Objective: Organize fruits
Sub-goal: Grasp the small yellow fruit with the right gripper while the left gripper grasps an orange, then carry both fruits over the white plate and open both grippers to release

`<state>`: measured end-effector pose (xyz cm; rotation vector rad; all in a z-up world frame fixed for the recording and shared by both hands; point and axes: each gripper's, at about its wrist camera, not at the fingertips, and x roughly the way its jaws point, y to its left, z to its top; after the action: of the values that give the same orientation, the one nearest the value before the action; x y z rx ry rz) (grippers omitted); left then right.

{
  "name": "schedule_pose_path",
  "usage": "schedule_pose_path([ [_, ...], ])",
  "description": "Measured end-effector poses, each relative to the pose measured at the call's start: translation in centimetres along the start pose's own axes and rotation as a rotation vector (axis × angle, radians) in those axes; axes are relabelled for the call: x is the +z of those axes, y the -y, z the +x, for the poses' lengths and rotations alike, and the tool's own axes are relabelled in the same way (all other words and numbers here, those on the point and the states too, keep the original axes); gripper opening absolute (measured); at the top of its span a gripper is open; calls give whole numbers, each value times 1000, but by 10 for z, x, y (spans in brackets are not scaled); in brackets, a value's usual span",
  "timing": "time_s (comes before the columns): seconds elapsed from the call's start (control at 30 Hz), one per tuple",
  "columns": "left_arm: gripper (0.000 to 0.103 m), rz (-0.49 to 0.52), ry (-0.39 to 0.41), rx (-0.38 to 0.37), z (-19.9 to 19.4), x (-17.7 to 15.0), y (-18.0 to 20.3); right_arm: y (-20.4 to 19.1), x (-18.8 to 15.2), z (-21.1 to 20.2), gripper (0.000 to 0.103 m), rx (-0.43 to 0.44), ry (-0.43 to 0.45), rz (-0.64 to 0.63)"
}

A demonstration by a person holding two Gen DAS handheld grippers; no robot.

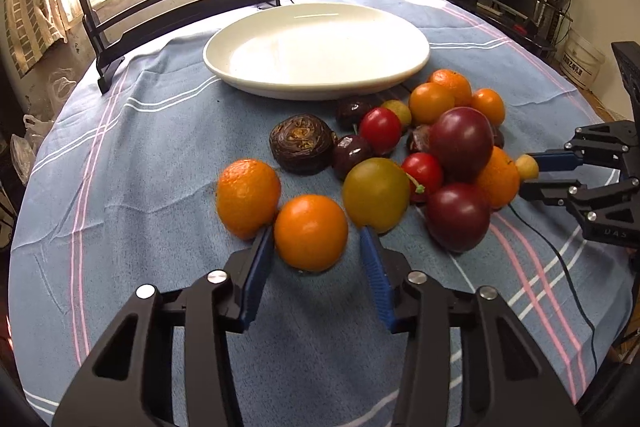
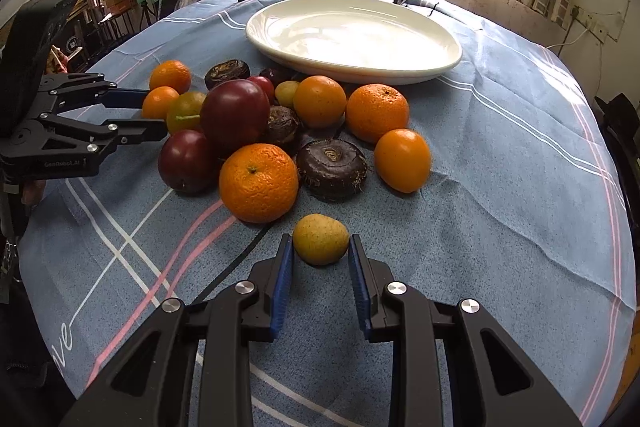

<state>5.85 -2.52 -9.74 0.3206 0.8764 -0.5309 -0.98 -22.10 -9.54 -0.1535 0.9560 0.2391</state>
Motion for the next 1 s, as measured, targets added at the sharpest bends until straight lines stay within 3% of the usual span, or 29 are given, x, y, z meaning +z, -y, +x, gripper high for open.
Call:
schedule_pose_path([
  [0.17,37,-37,-8,-5,0,3,-5,2,1,-3,28,-2,11,9],
  [0.3,37,-23,32,-18,-21,7,-1,6,12,-21,28,17,48,8],
  [0.4,37,-18,97,4,-38,33,2,10,38,-37,28,-13,109,-12],
  [0.53,37,-76,139,33,-37,91,-1,24,88,-42,28,-15,194,9],
  [0.7,37,-167,85,82,3,142,-15,49,140,-3,28,1,169,103],
  [1.0,38,-169,-5,149,60,148,-26,70,167,63,29,22,64,156],
])
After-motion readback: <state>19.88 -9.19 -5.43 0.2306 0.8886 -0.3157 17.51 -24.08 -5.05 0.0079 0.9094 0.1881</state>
